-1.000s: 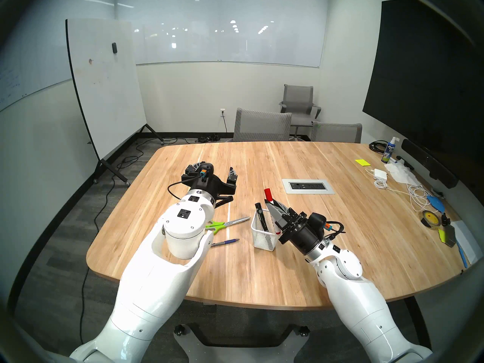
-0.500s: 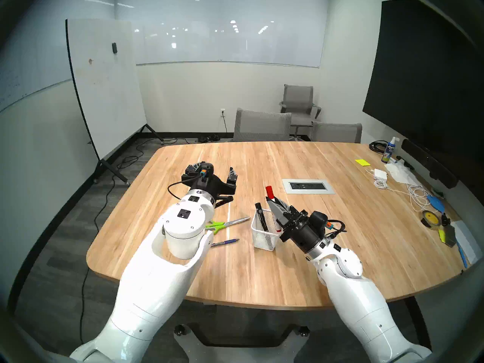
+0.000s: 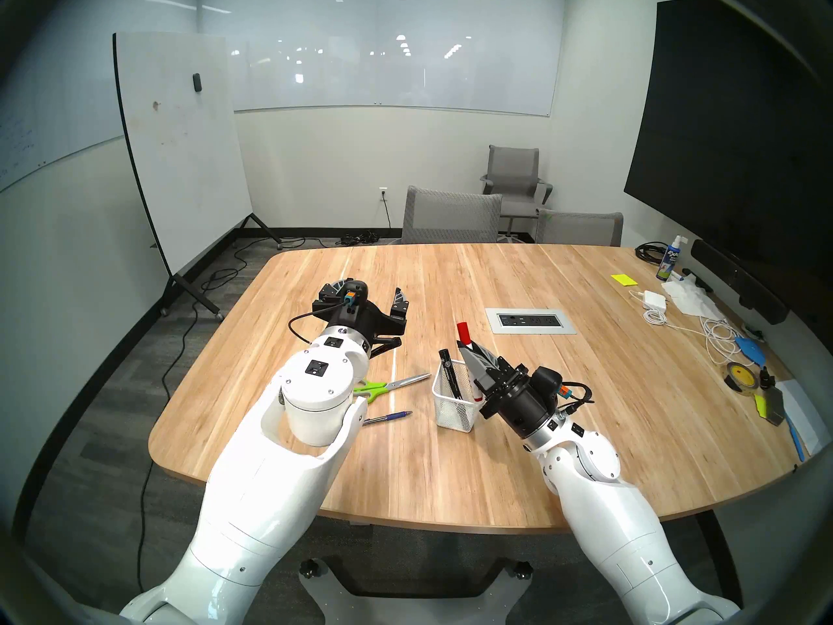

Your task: Place the pen, the marker, and the scissors into the pen holder

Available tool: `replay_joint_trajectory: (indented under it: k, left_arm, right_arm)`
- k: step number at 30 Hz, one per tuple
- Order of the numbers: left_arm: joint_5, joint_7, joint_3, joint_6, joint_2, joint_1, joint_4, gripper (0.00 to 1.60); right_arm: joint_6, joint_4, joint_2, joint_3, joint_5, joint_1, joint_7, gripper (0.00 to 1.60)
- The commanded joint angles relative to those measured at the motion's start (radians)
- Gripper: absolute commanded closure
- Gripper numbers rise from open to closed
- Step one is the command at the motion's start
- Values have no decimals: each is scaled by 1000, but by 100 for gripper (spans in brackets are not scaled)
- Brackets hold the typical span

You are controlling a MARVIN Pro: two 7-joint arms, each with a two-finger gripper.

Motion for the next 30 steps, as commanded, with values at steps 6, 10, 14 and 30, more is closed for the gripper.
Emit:
replay_joint_trajectory:
  k: [6, 10, 14, 30]
  left_arm:
    - [2, 1, -3, -7, -2, -10, -20, 0]
    - [2, 1, -3, -7, -2, -10, -20, 0]
    - [2, 1, -3, -7, -2, -10, -20, 0]
    - [1, 1, -3, -7, -2, -10, -19, 0]
  right_arm:
    - [-28, 17, -24, -5, 4, 11, 6, 160]
    - [-35, 33, -28, -4, 7, 13, 10, 160]
    - [-42, 48, -29, -1, 9, 15, 15, 160]
    - [-25, 25, -43, 2, 5, 42, 6, 160]
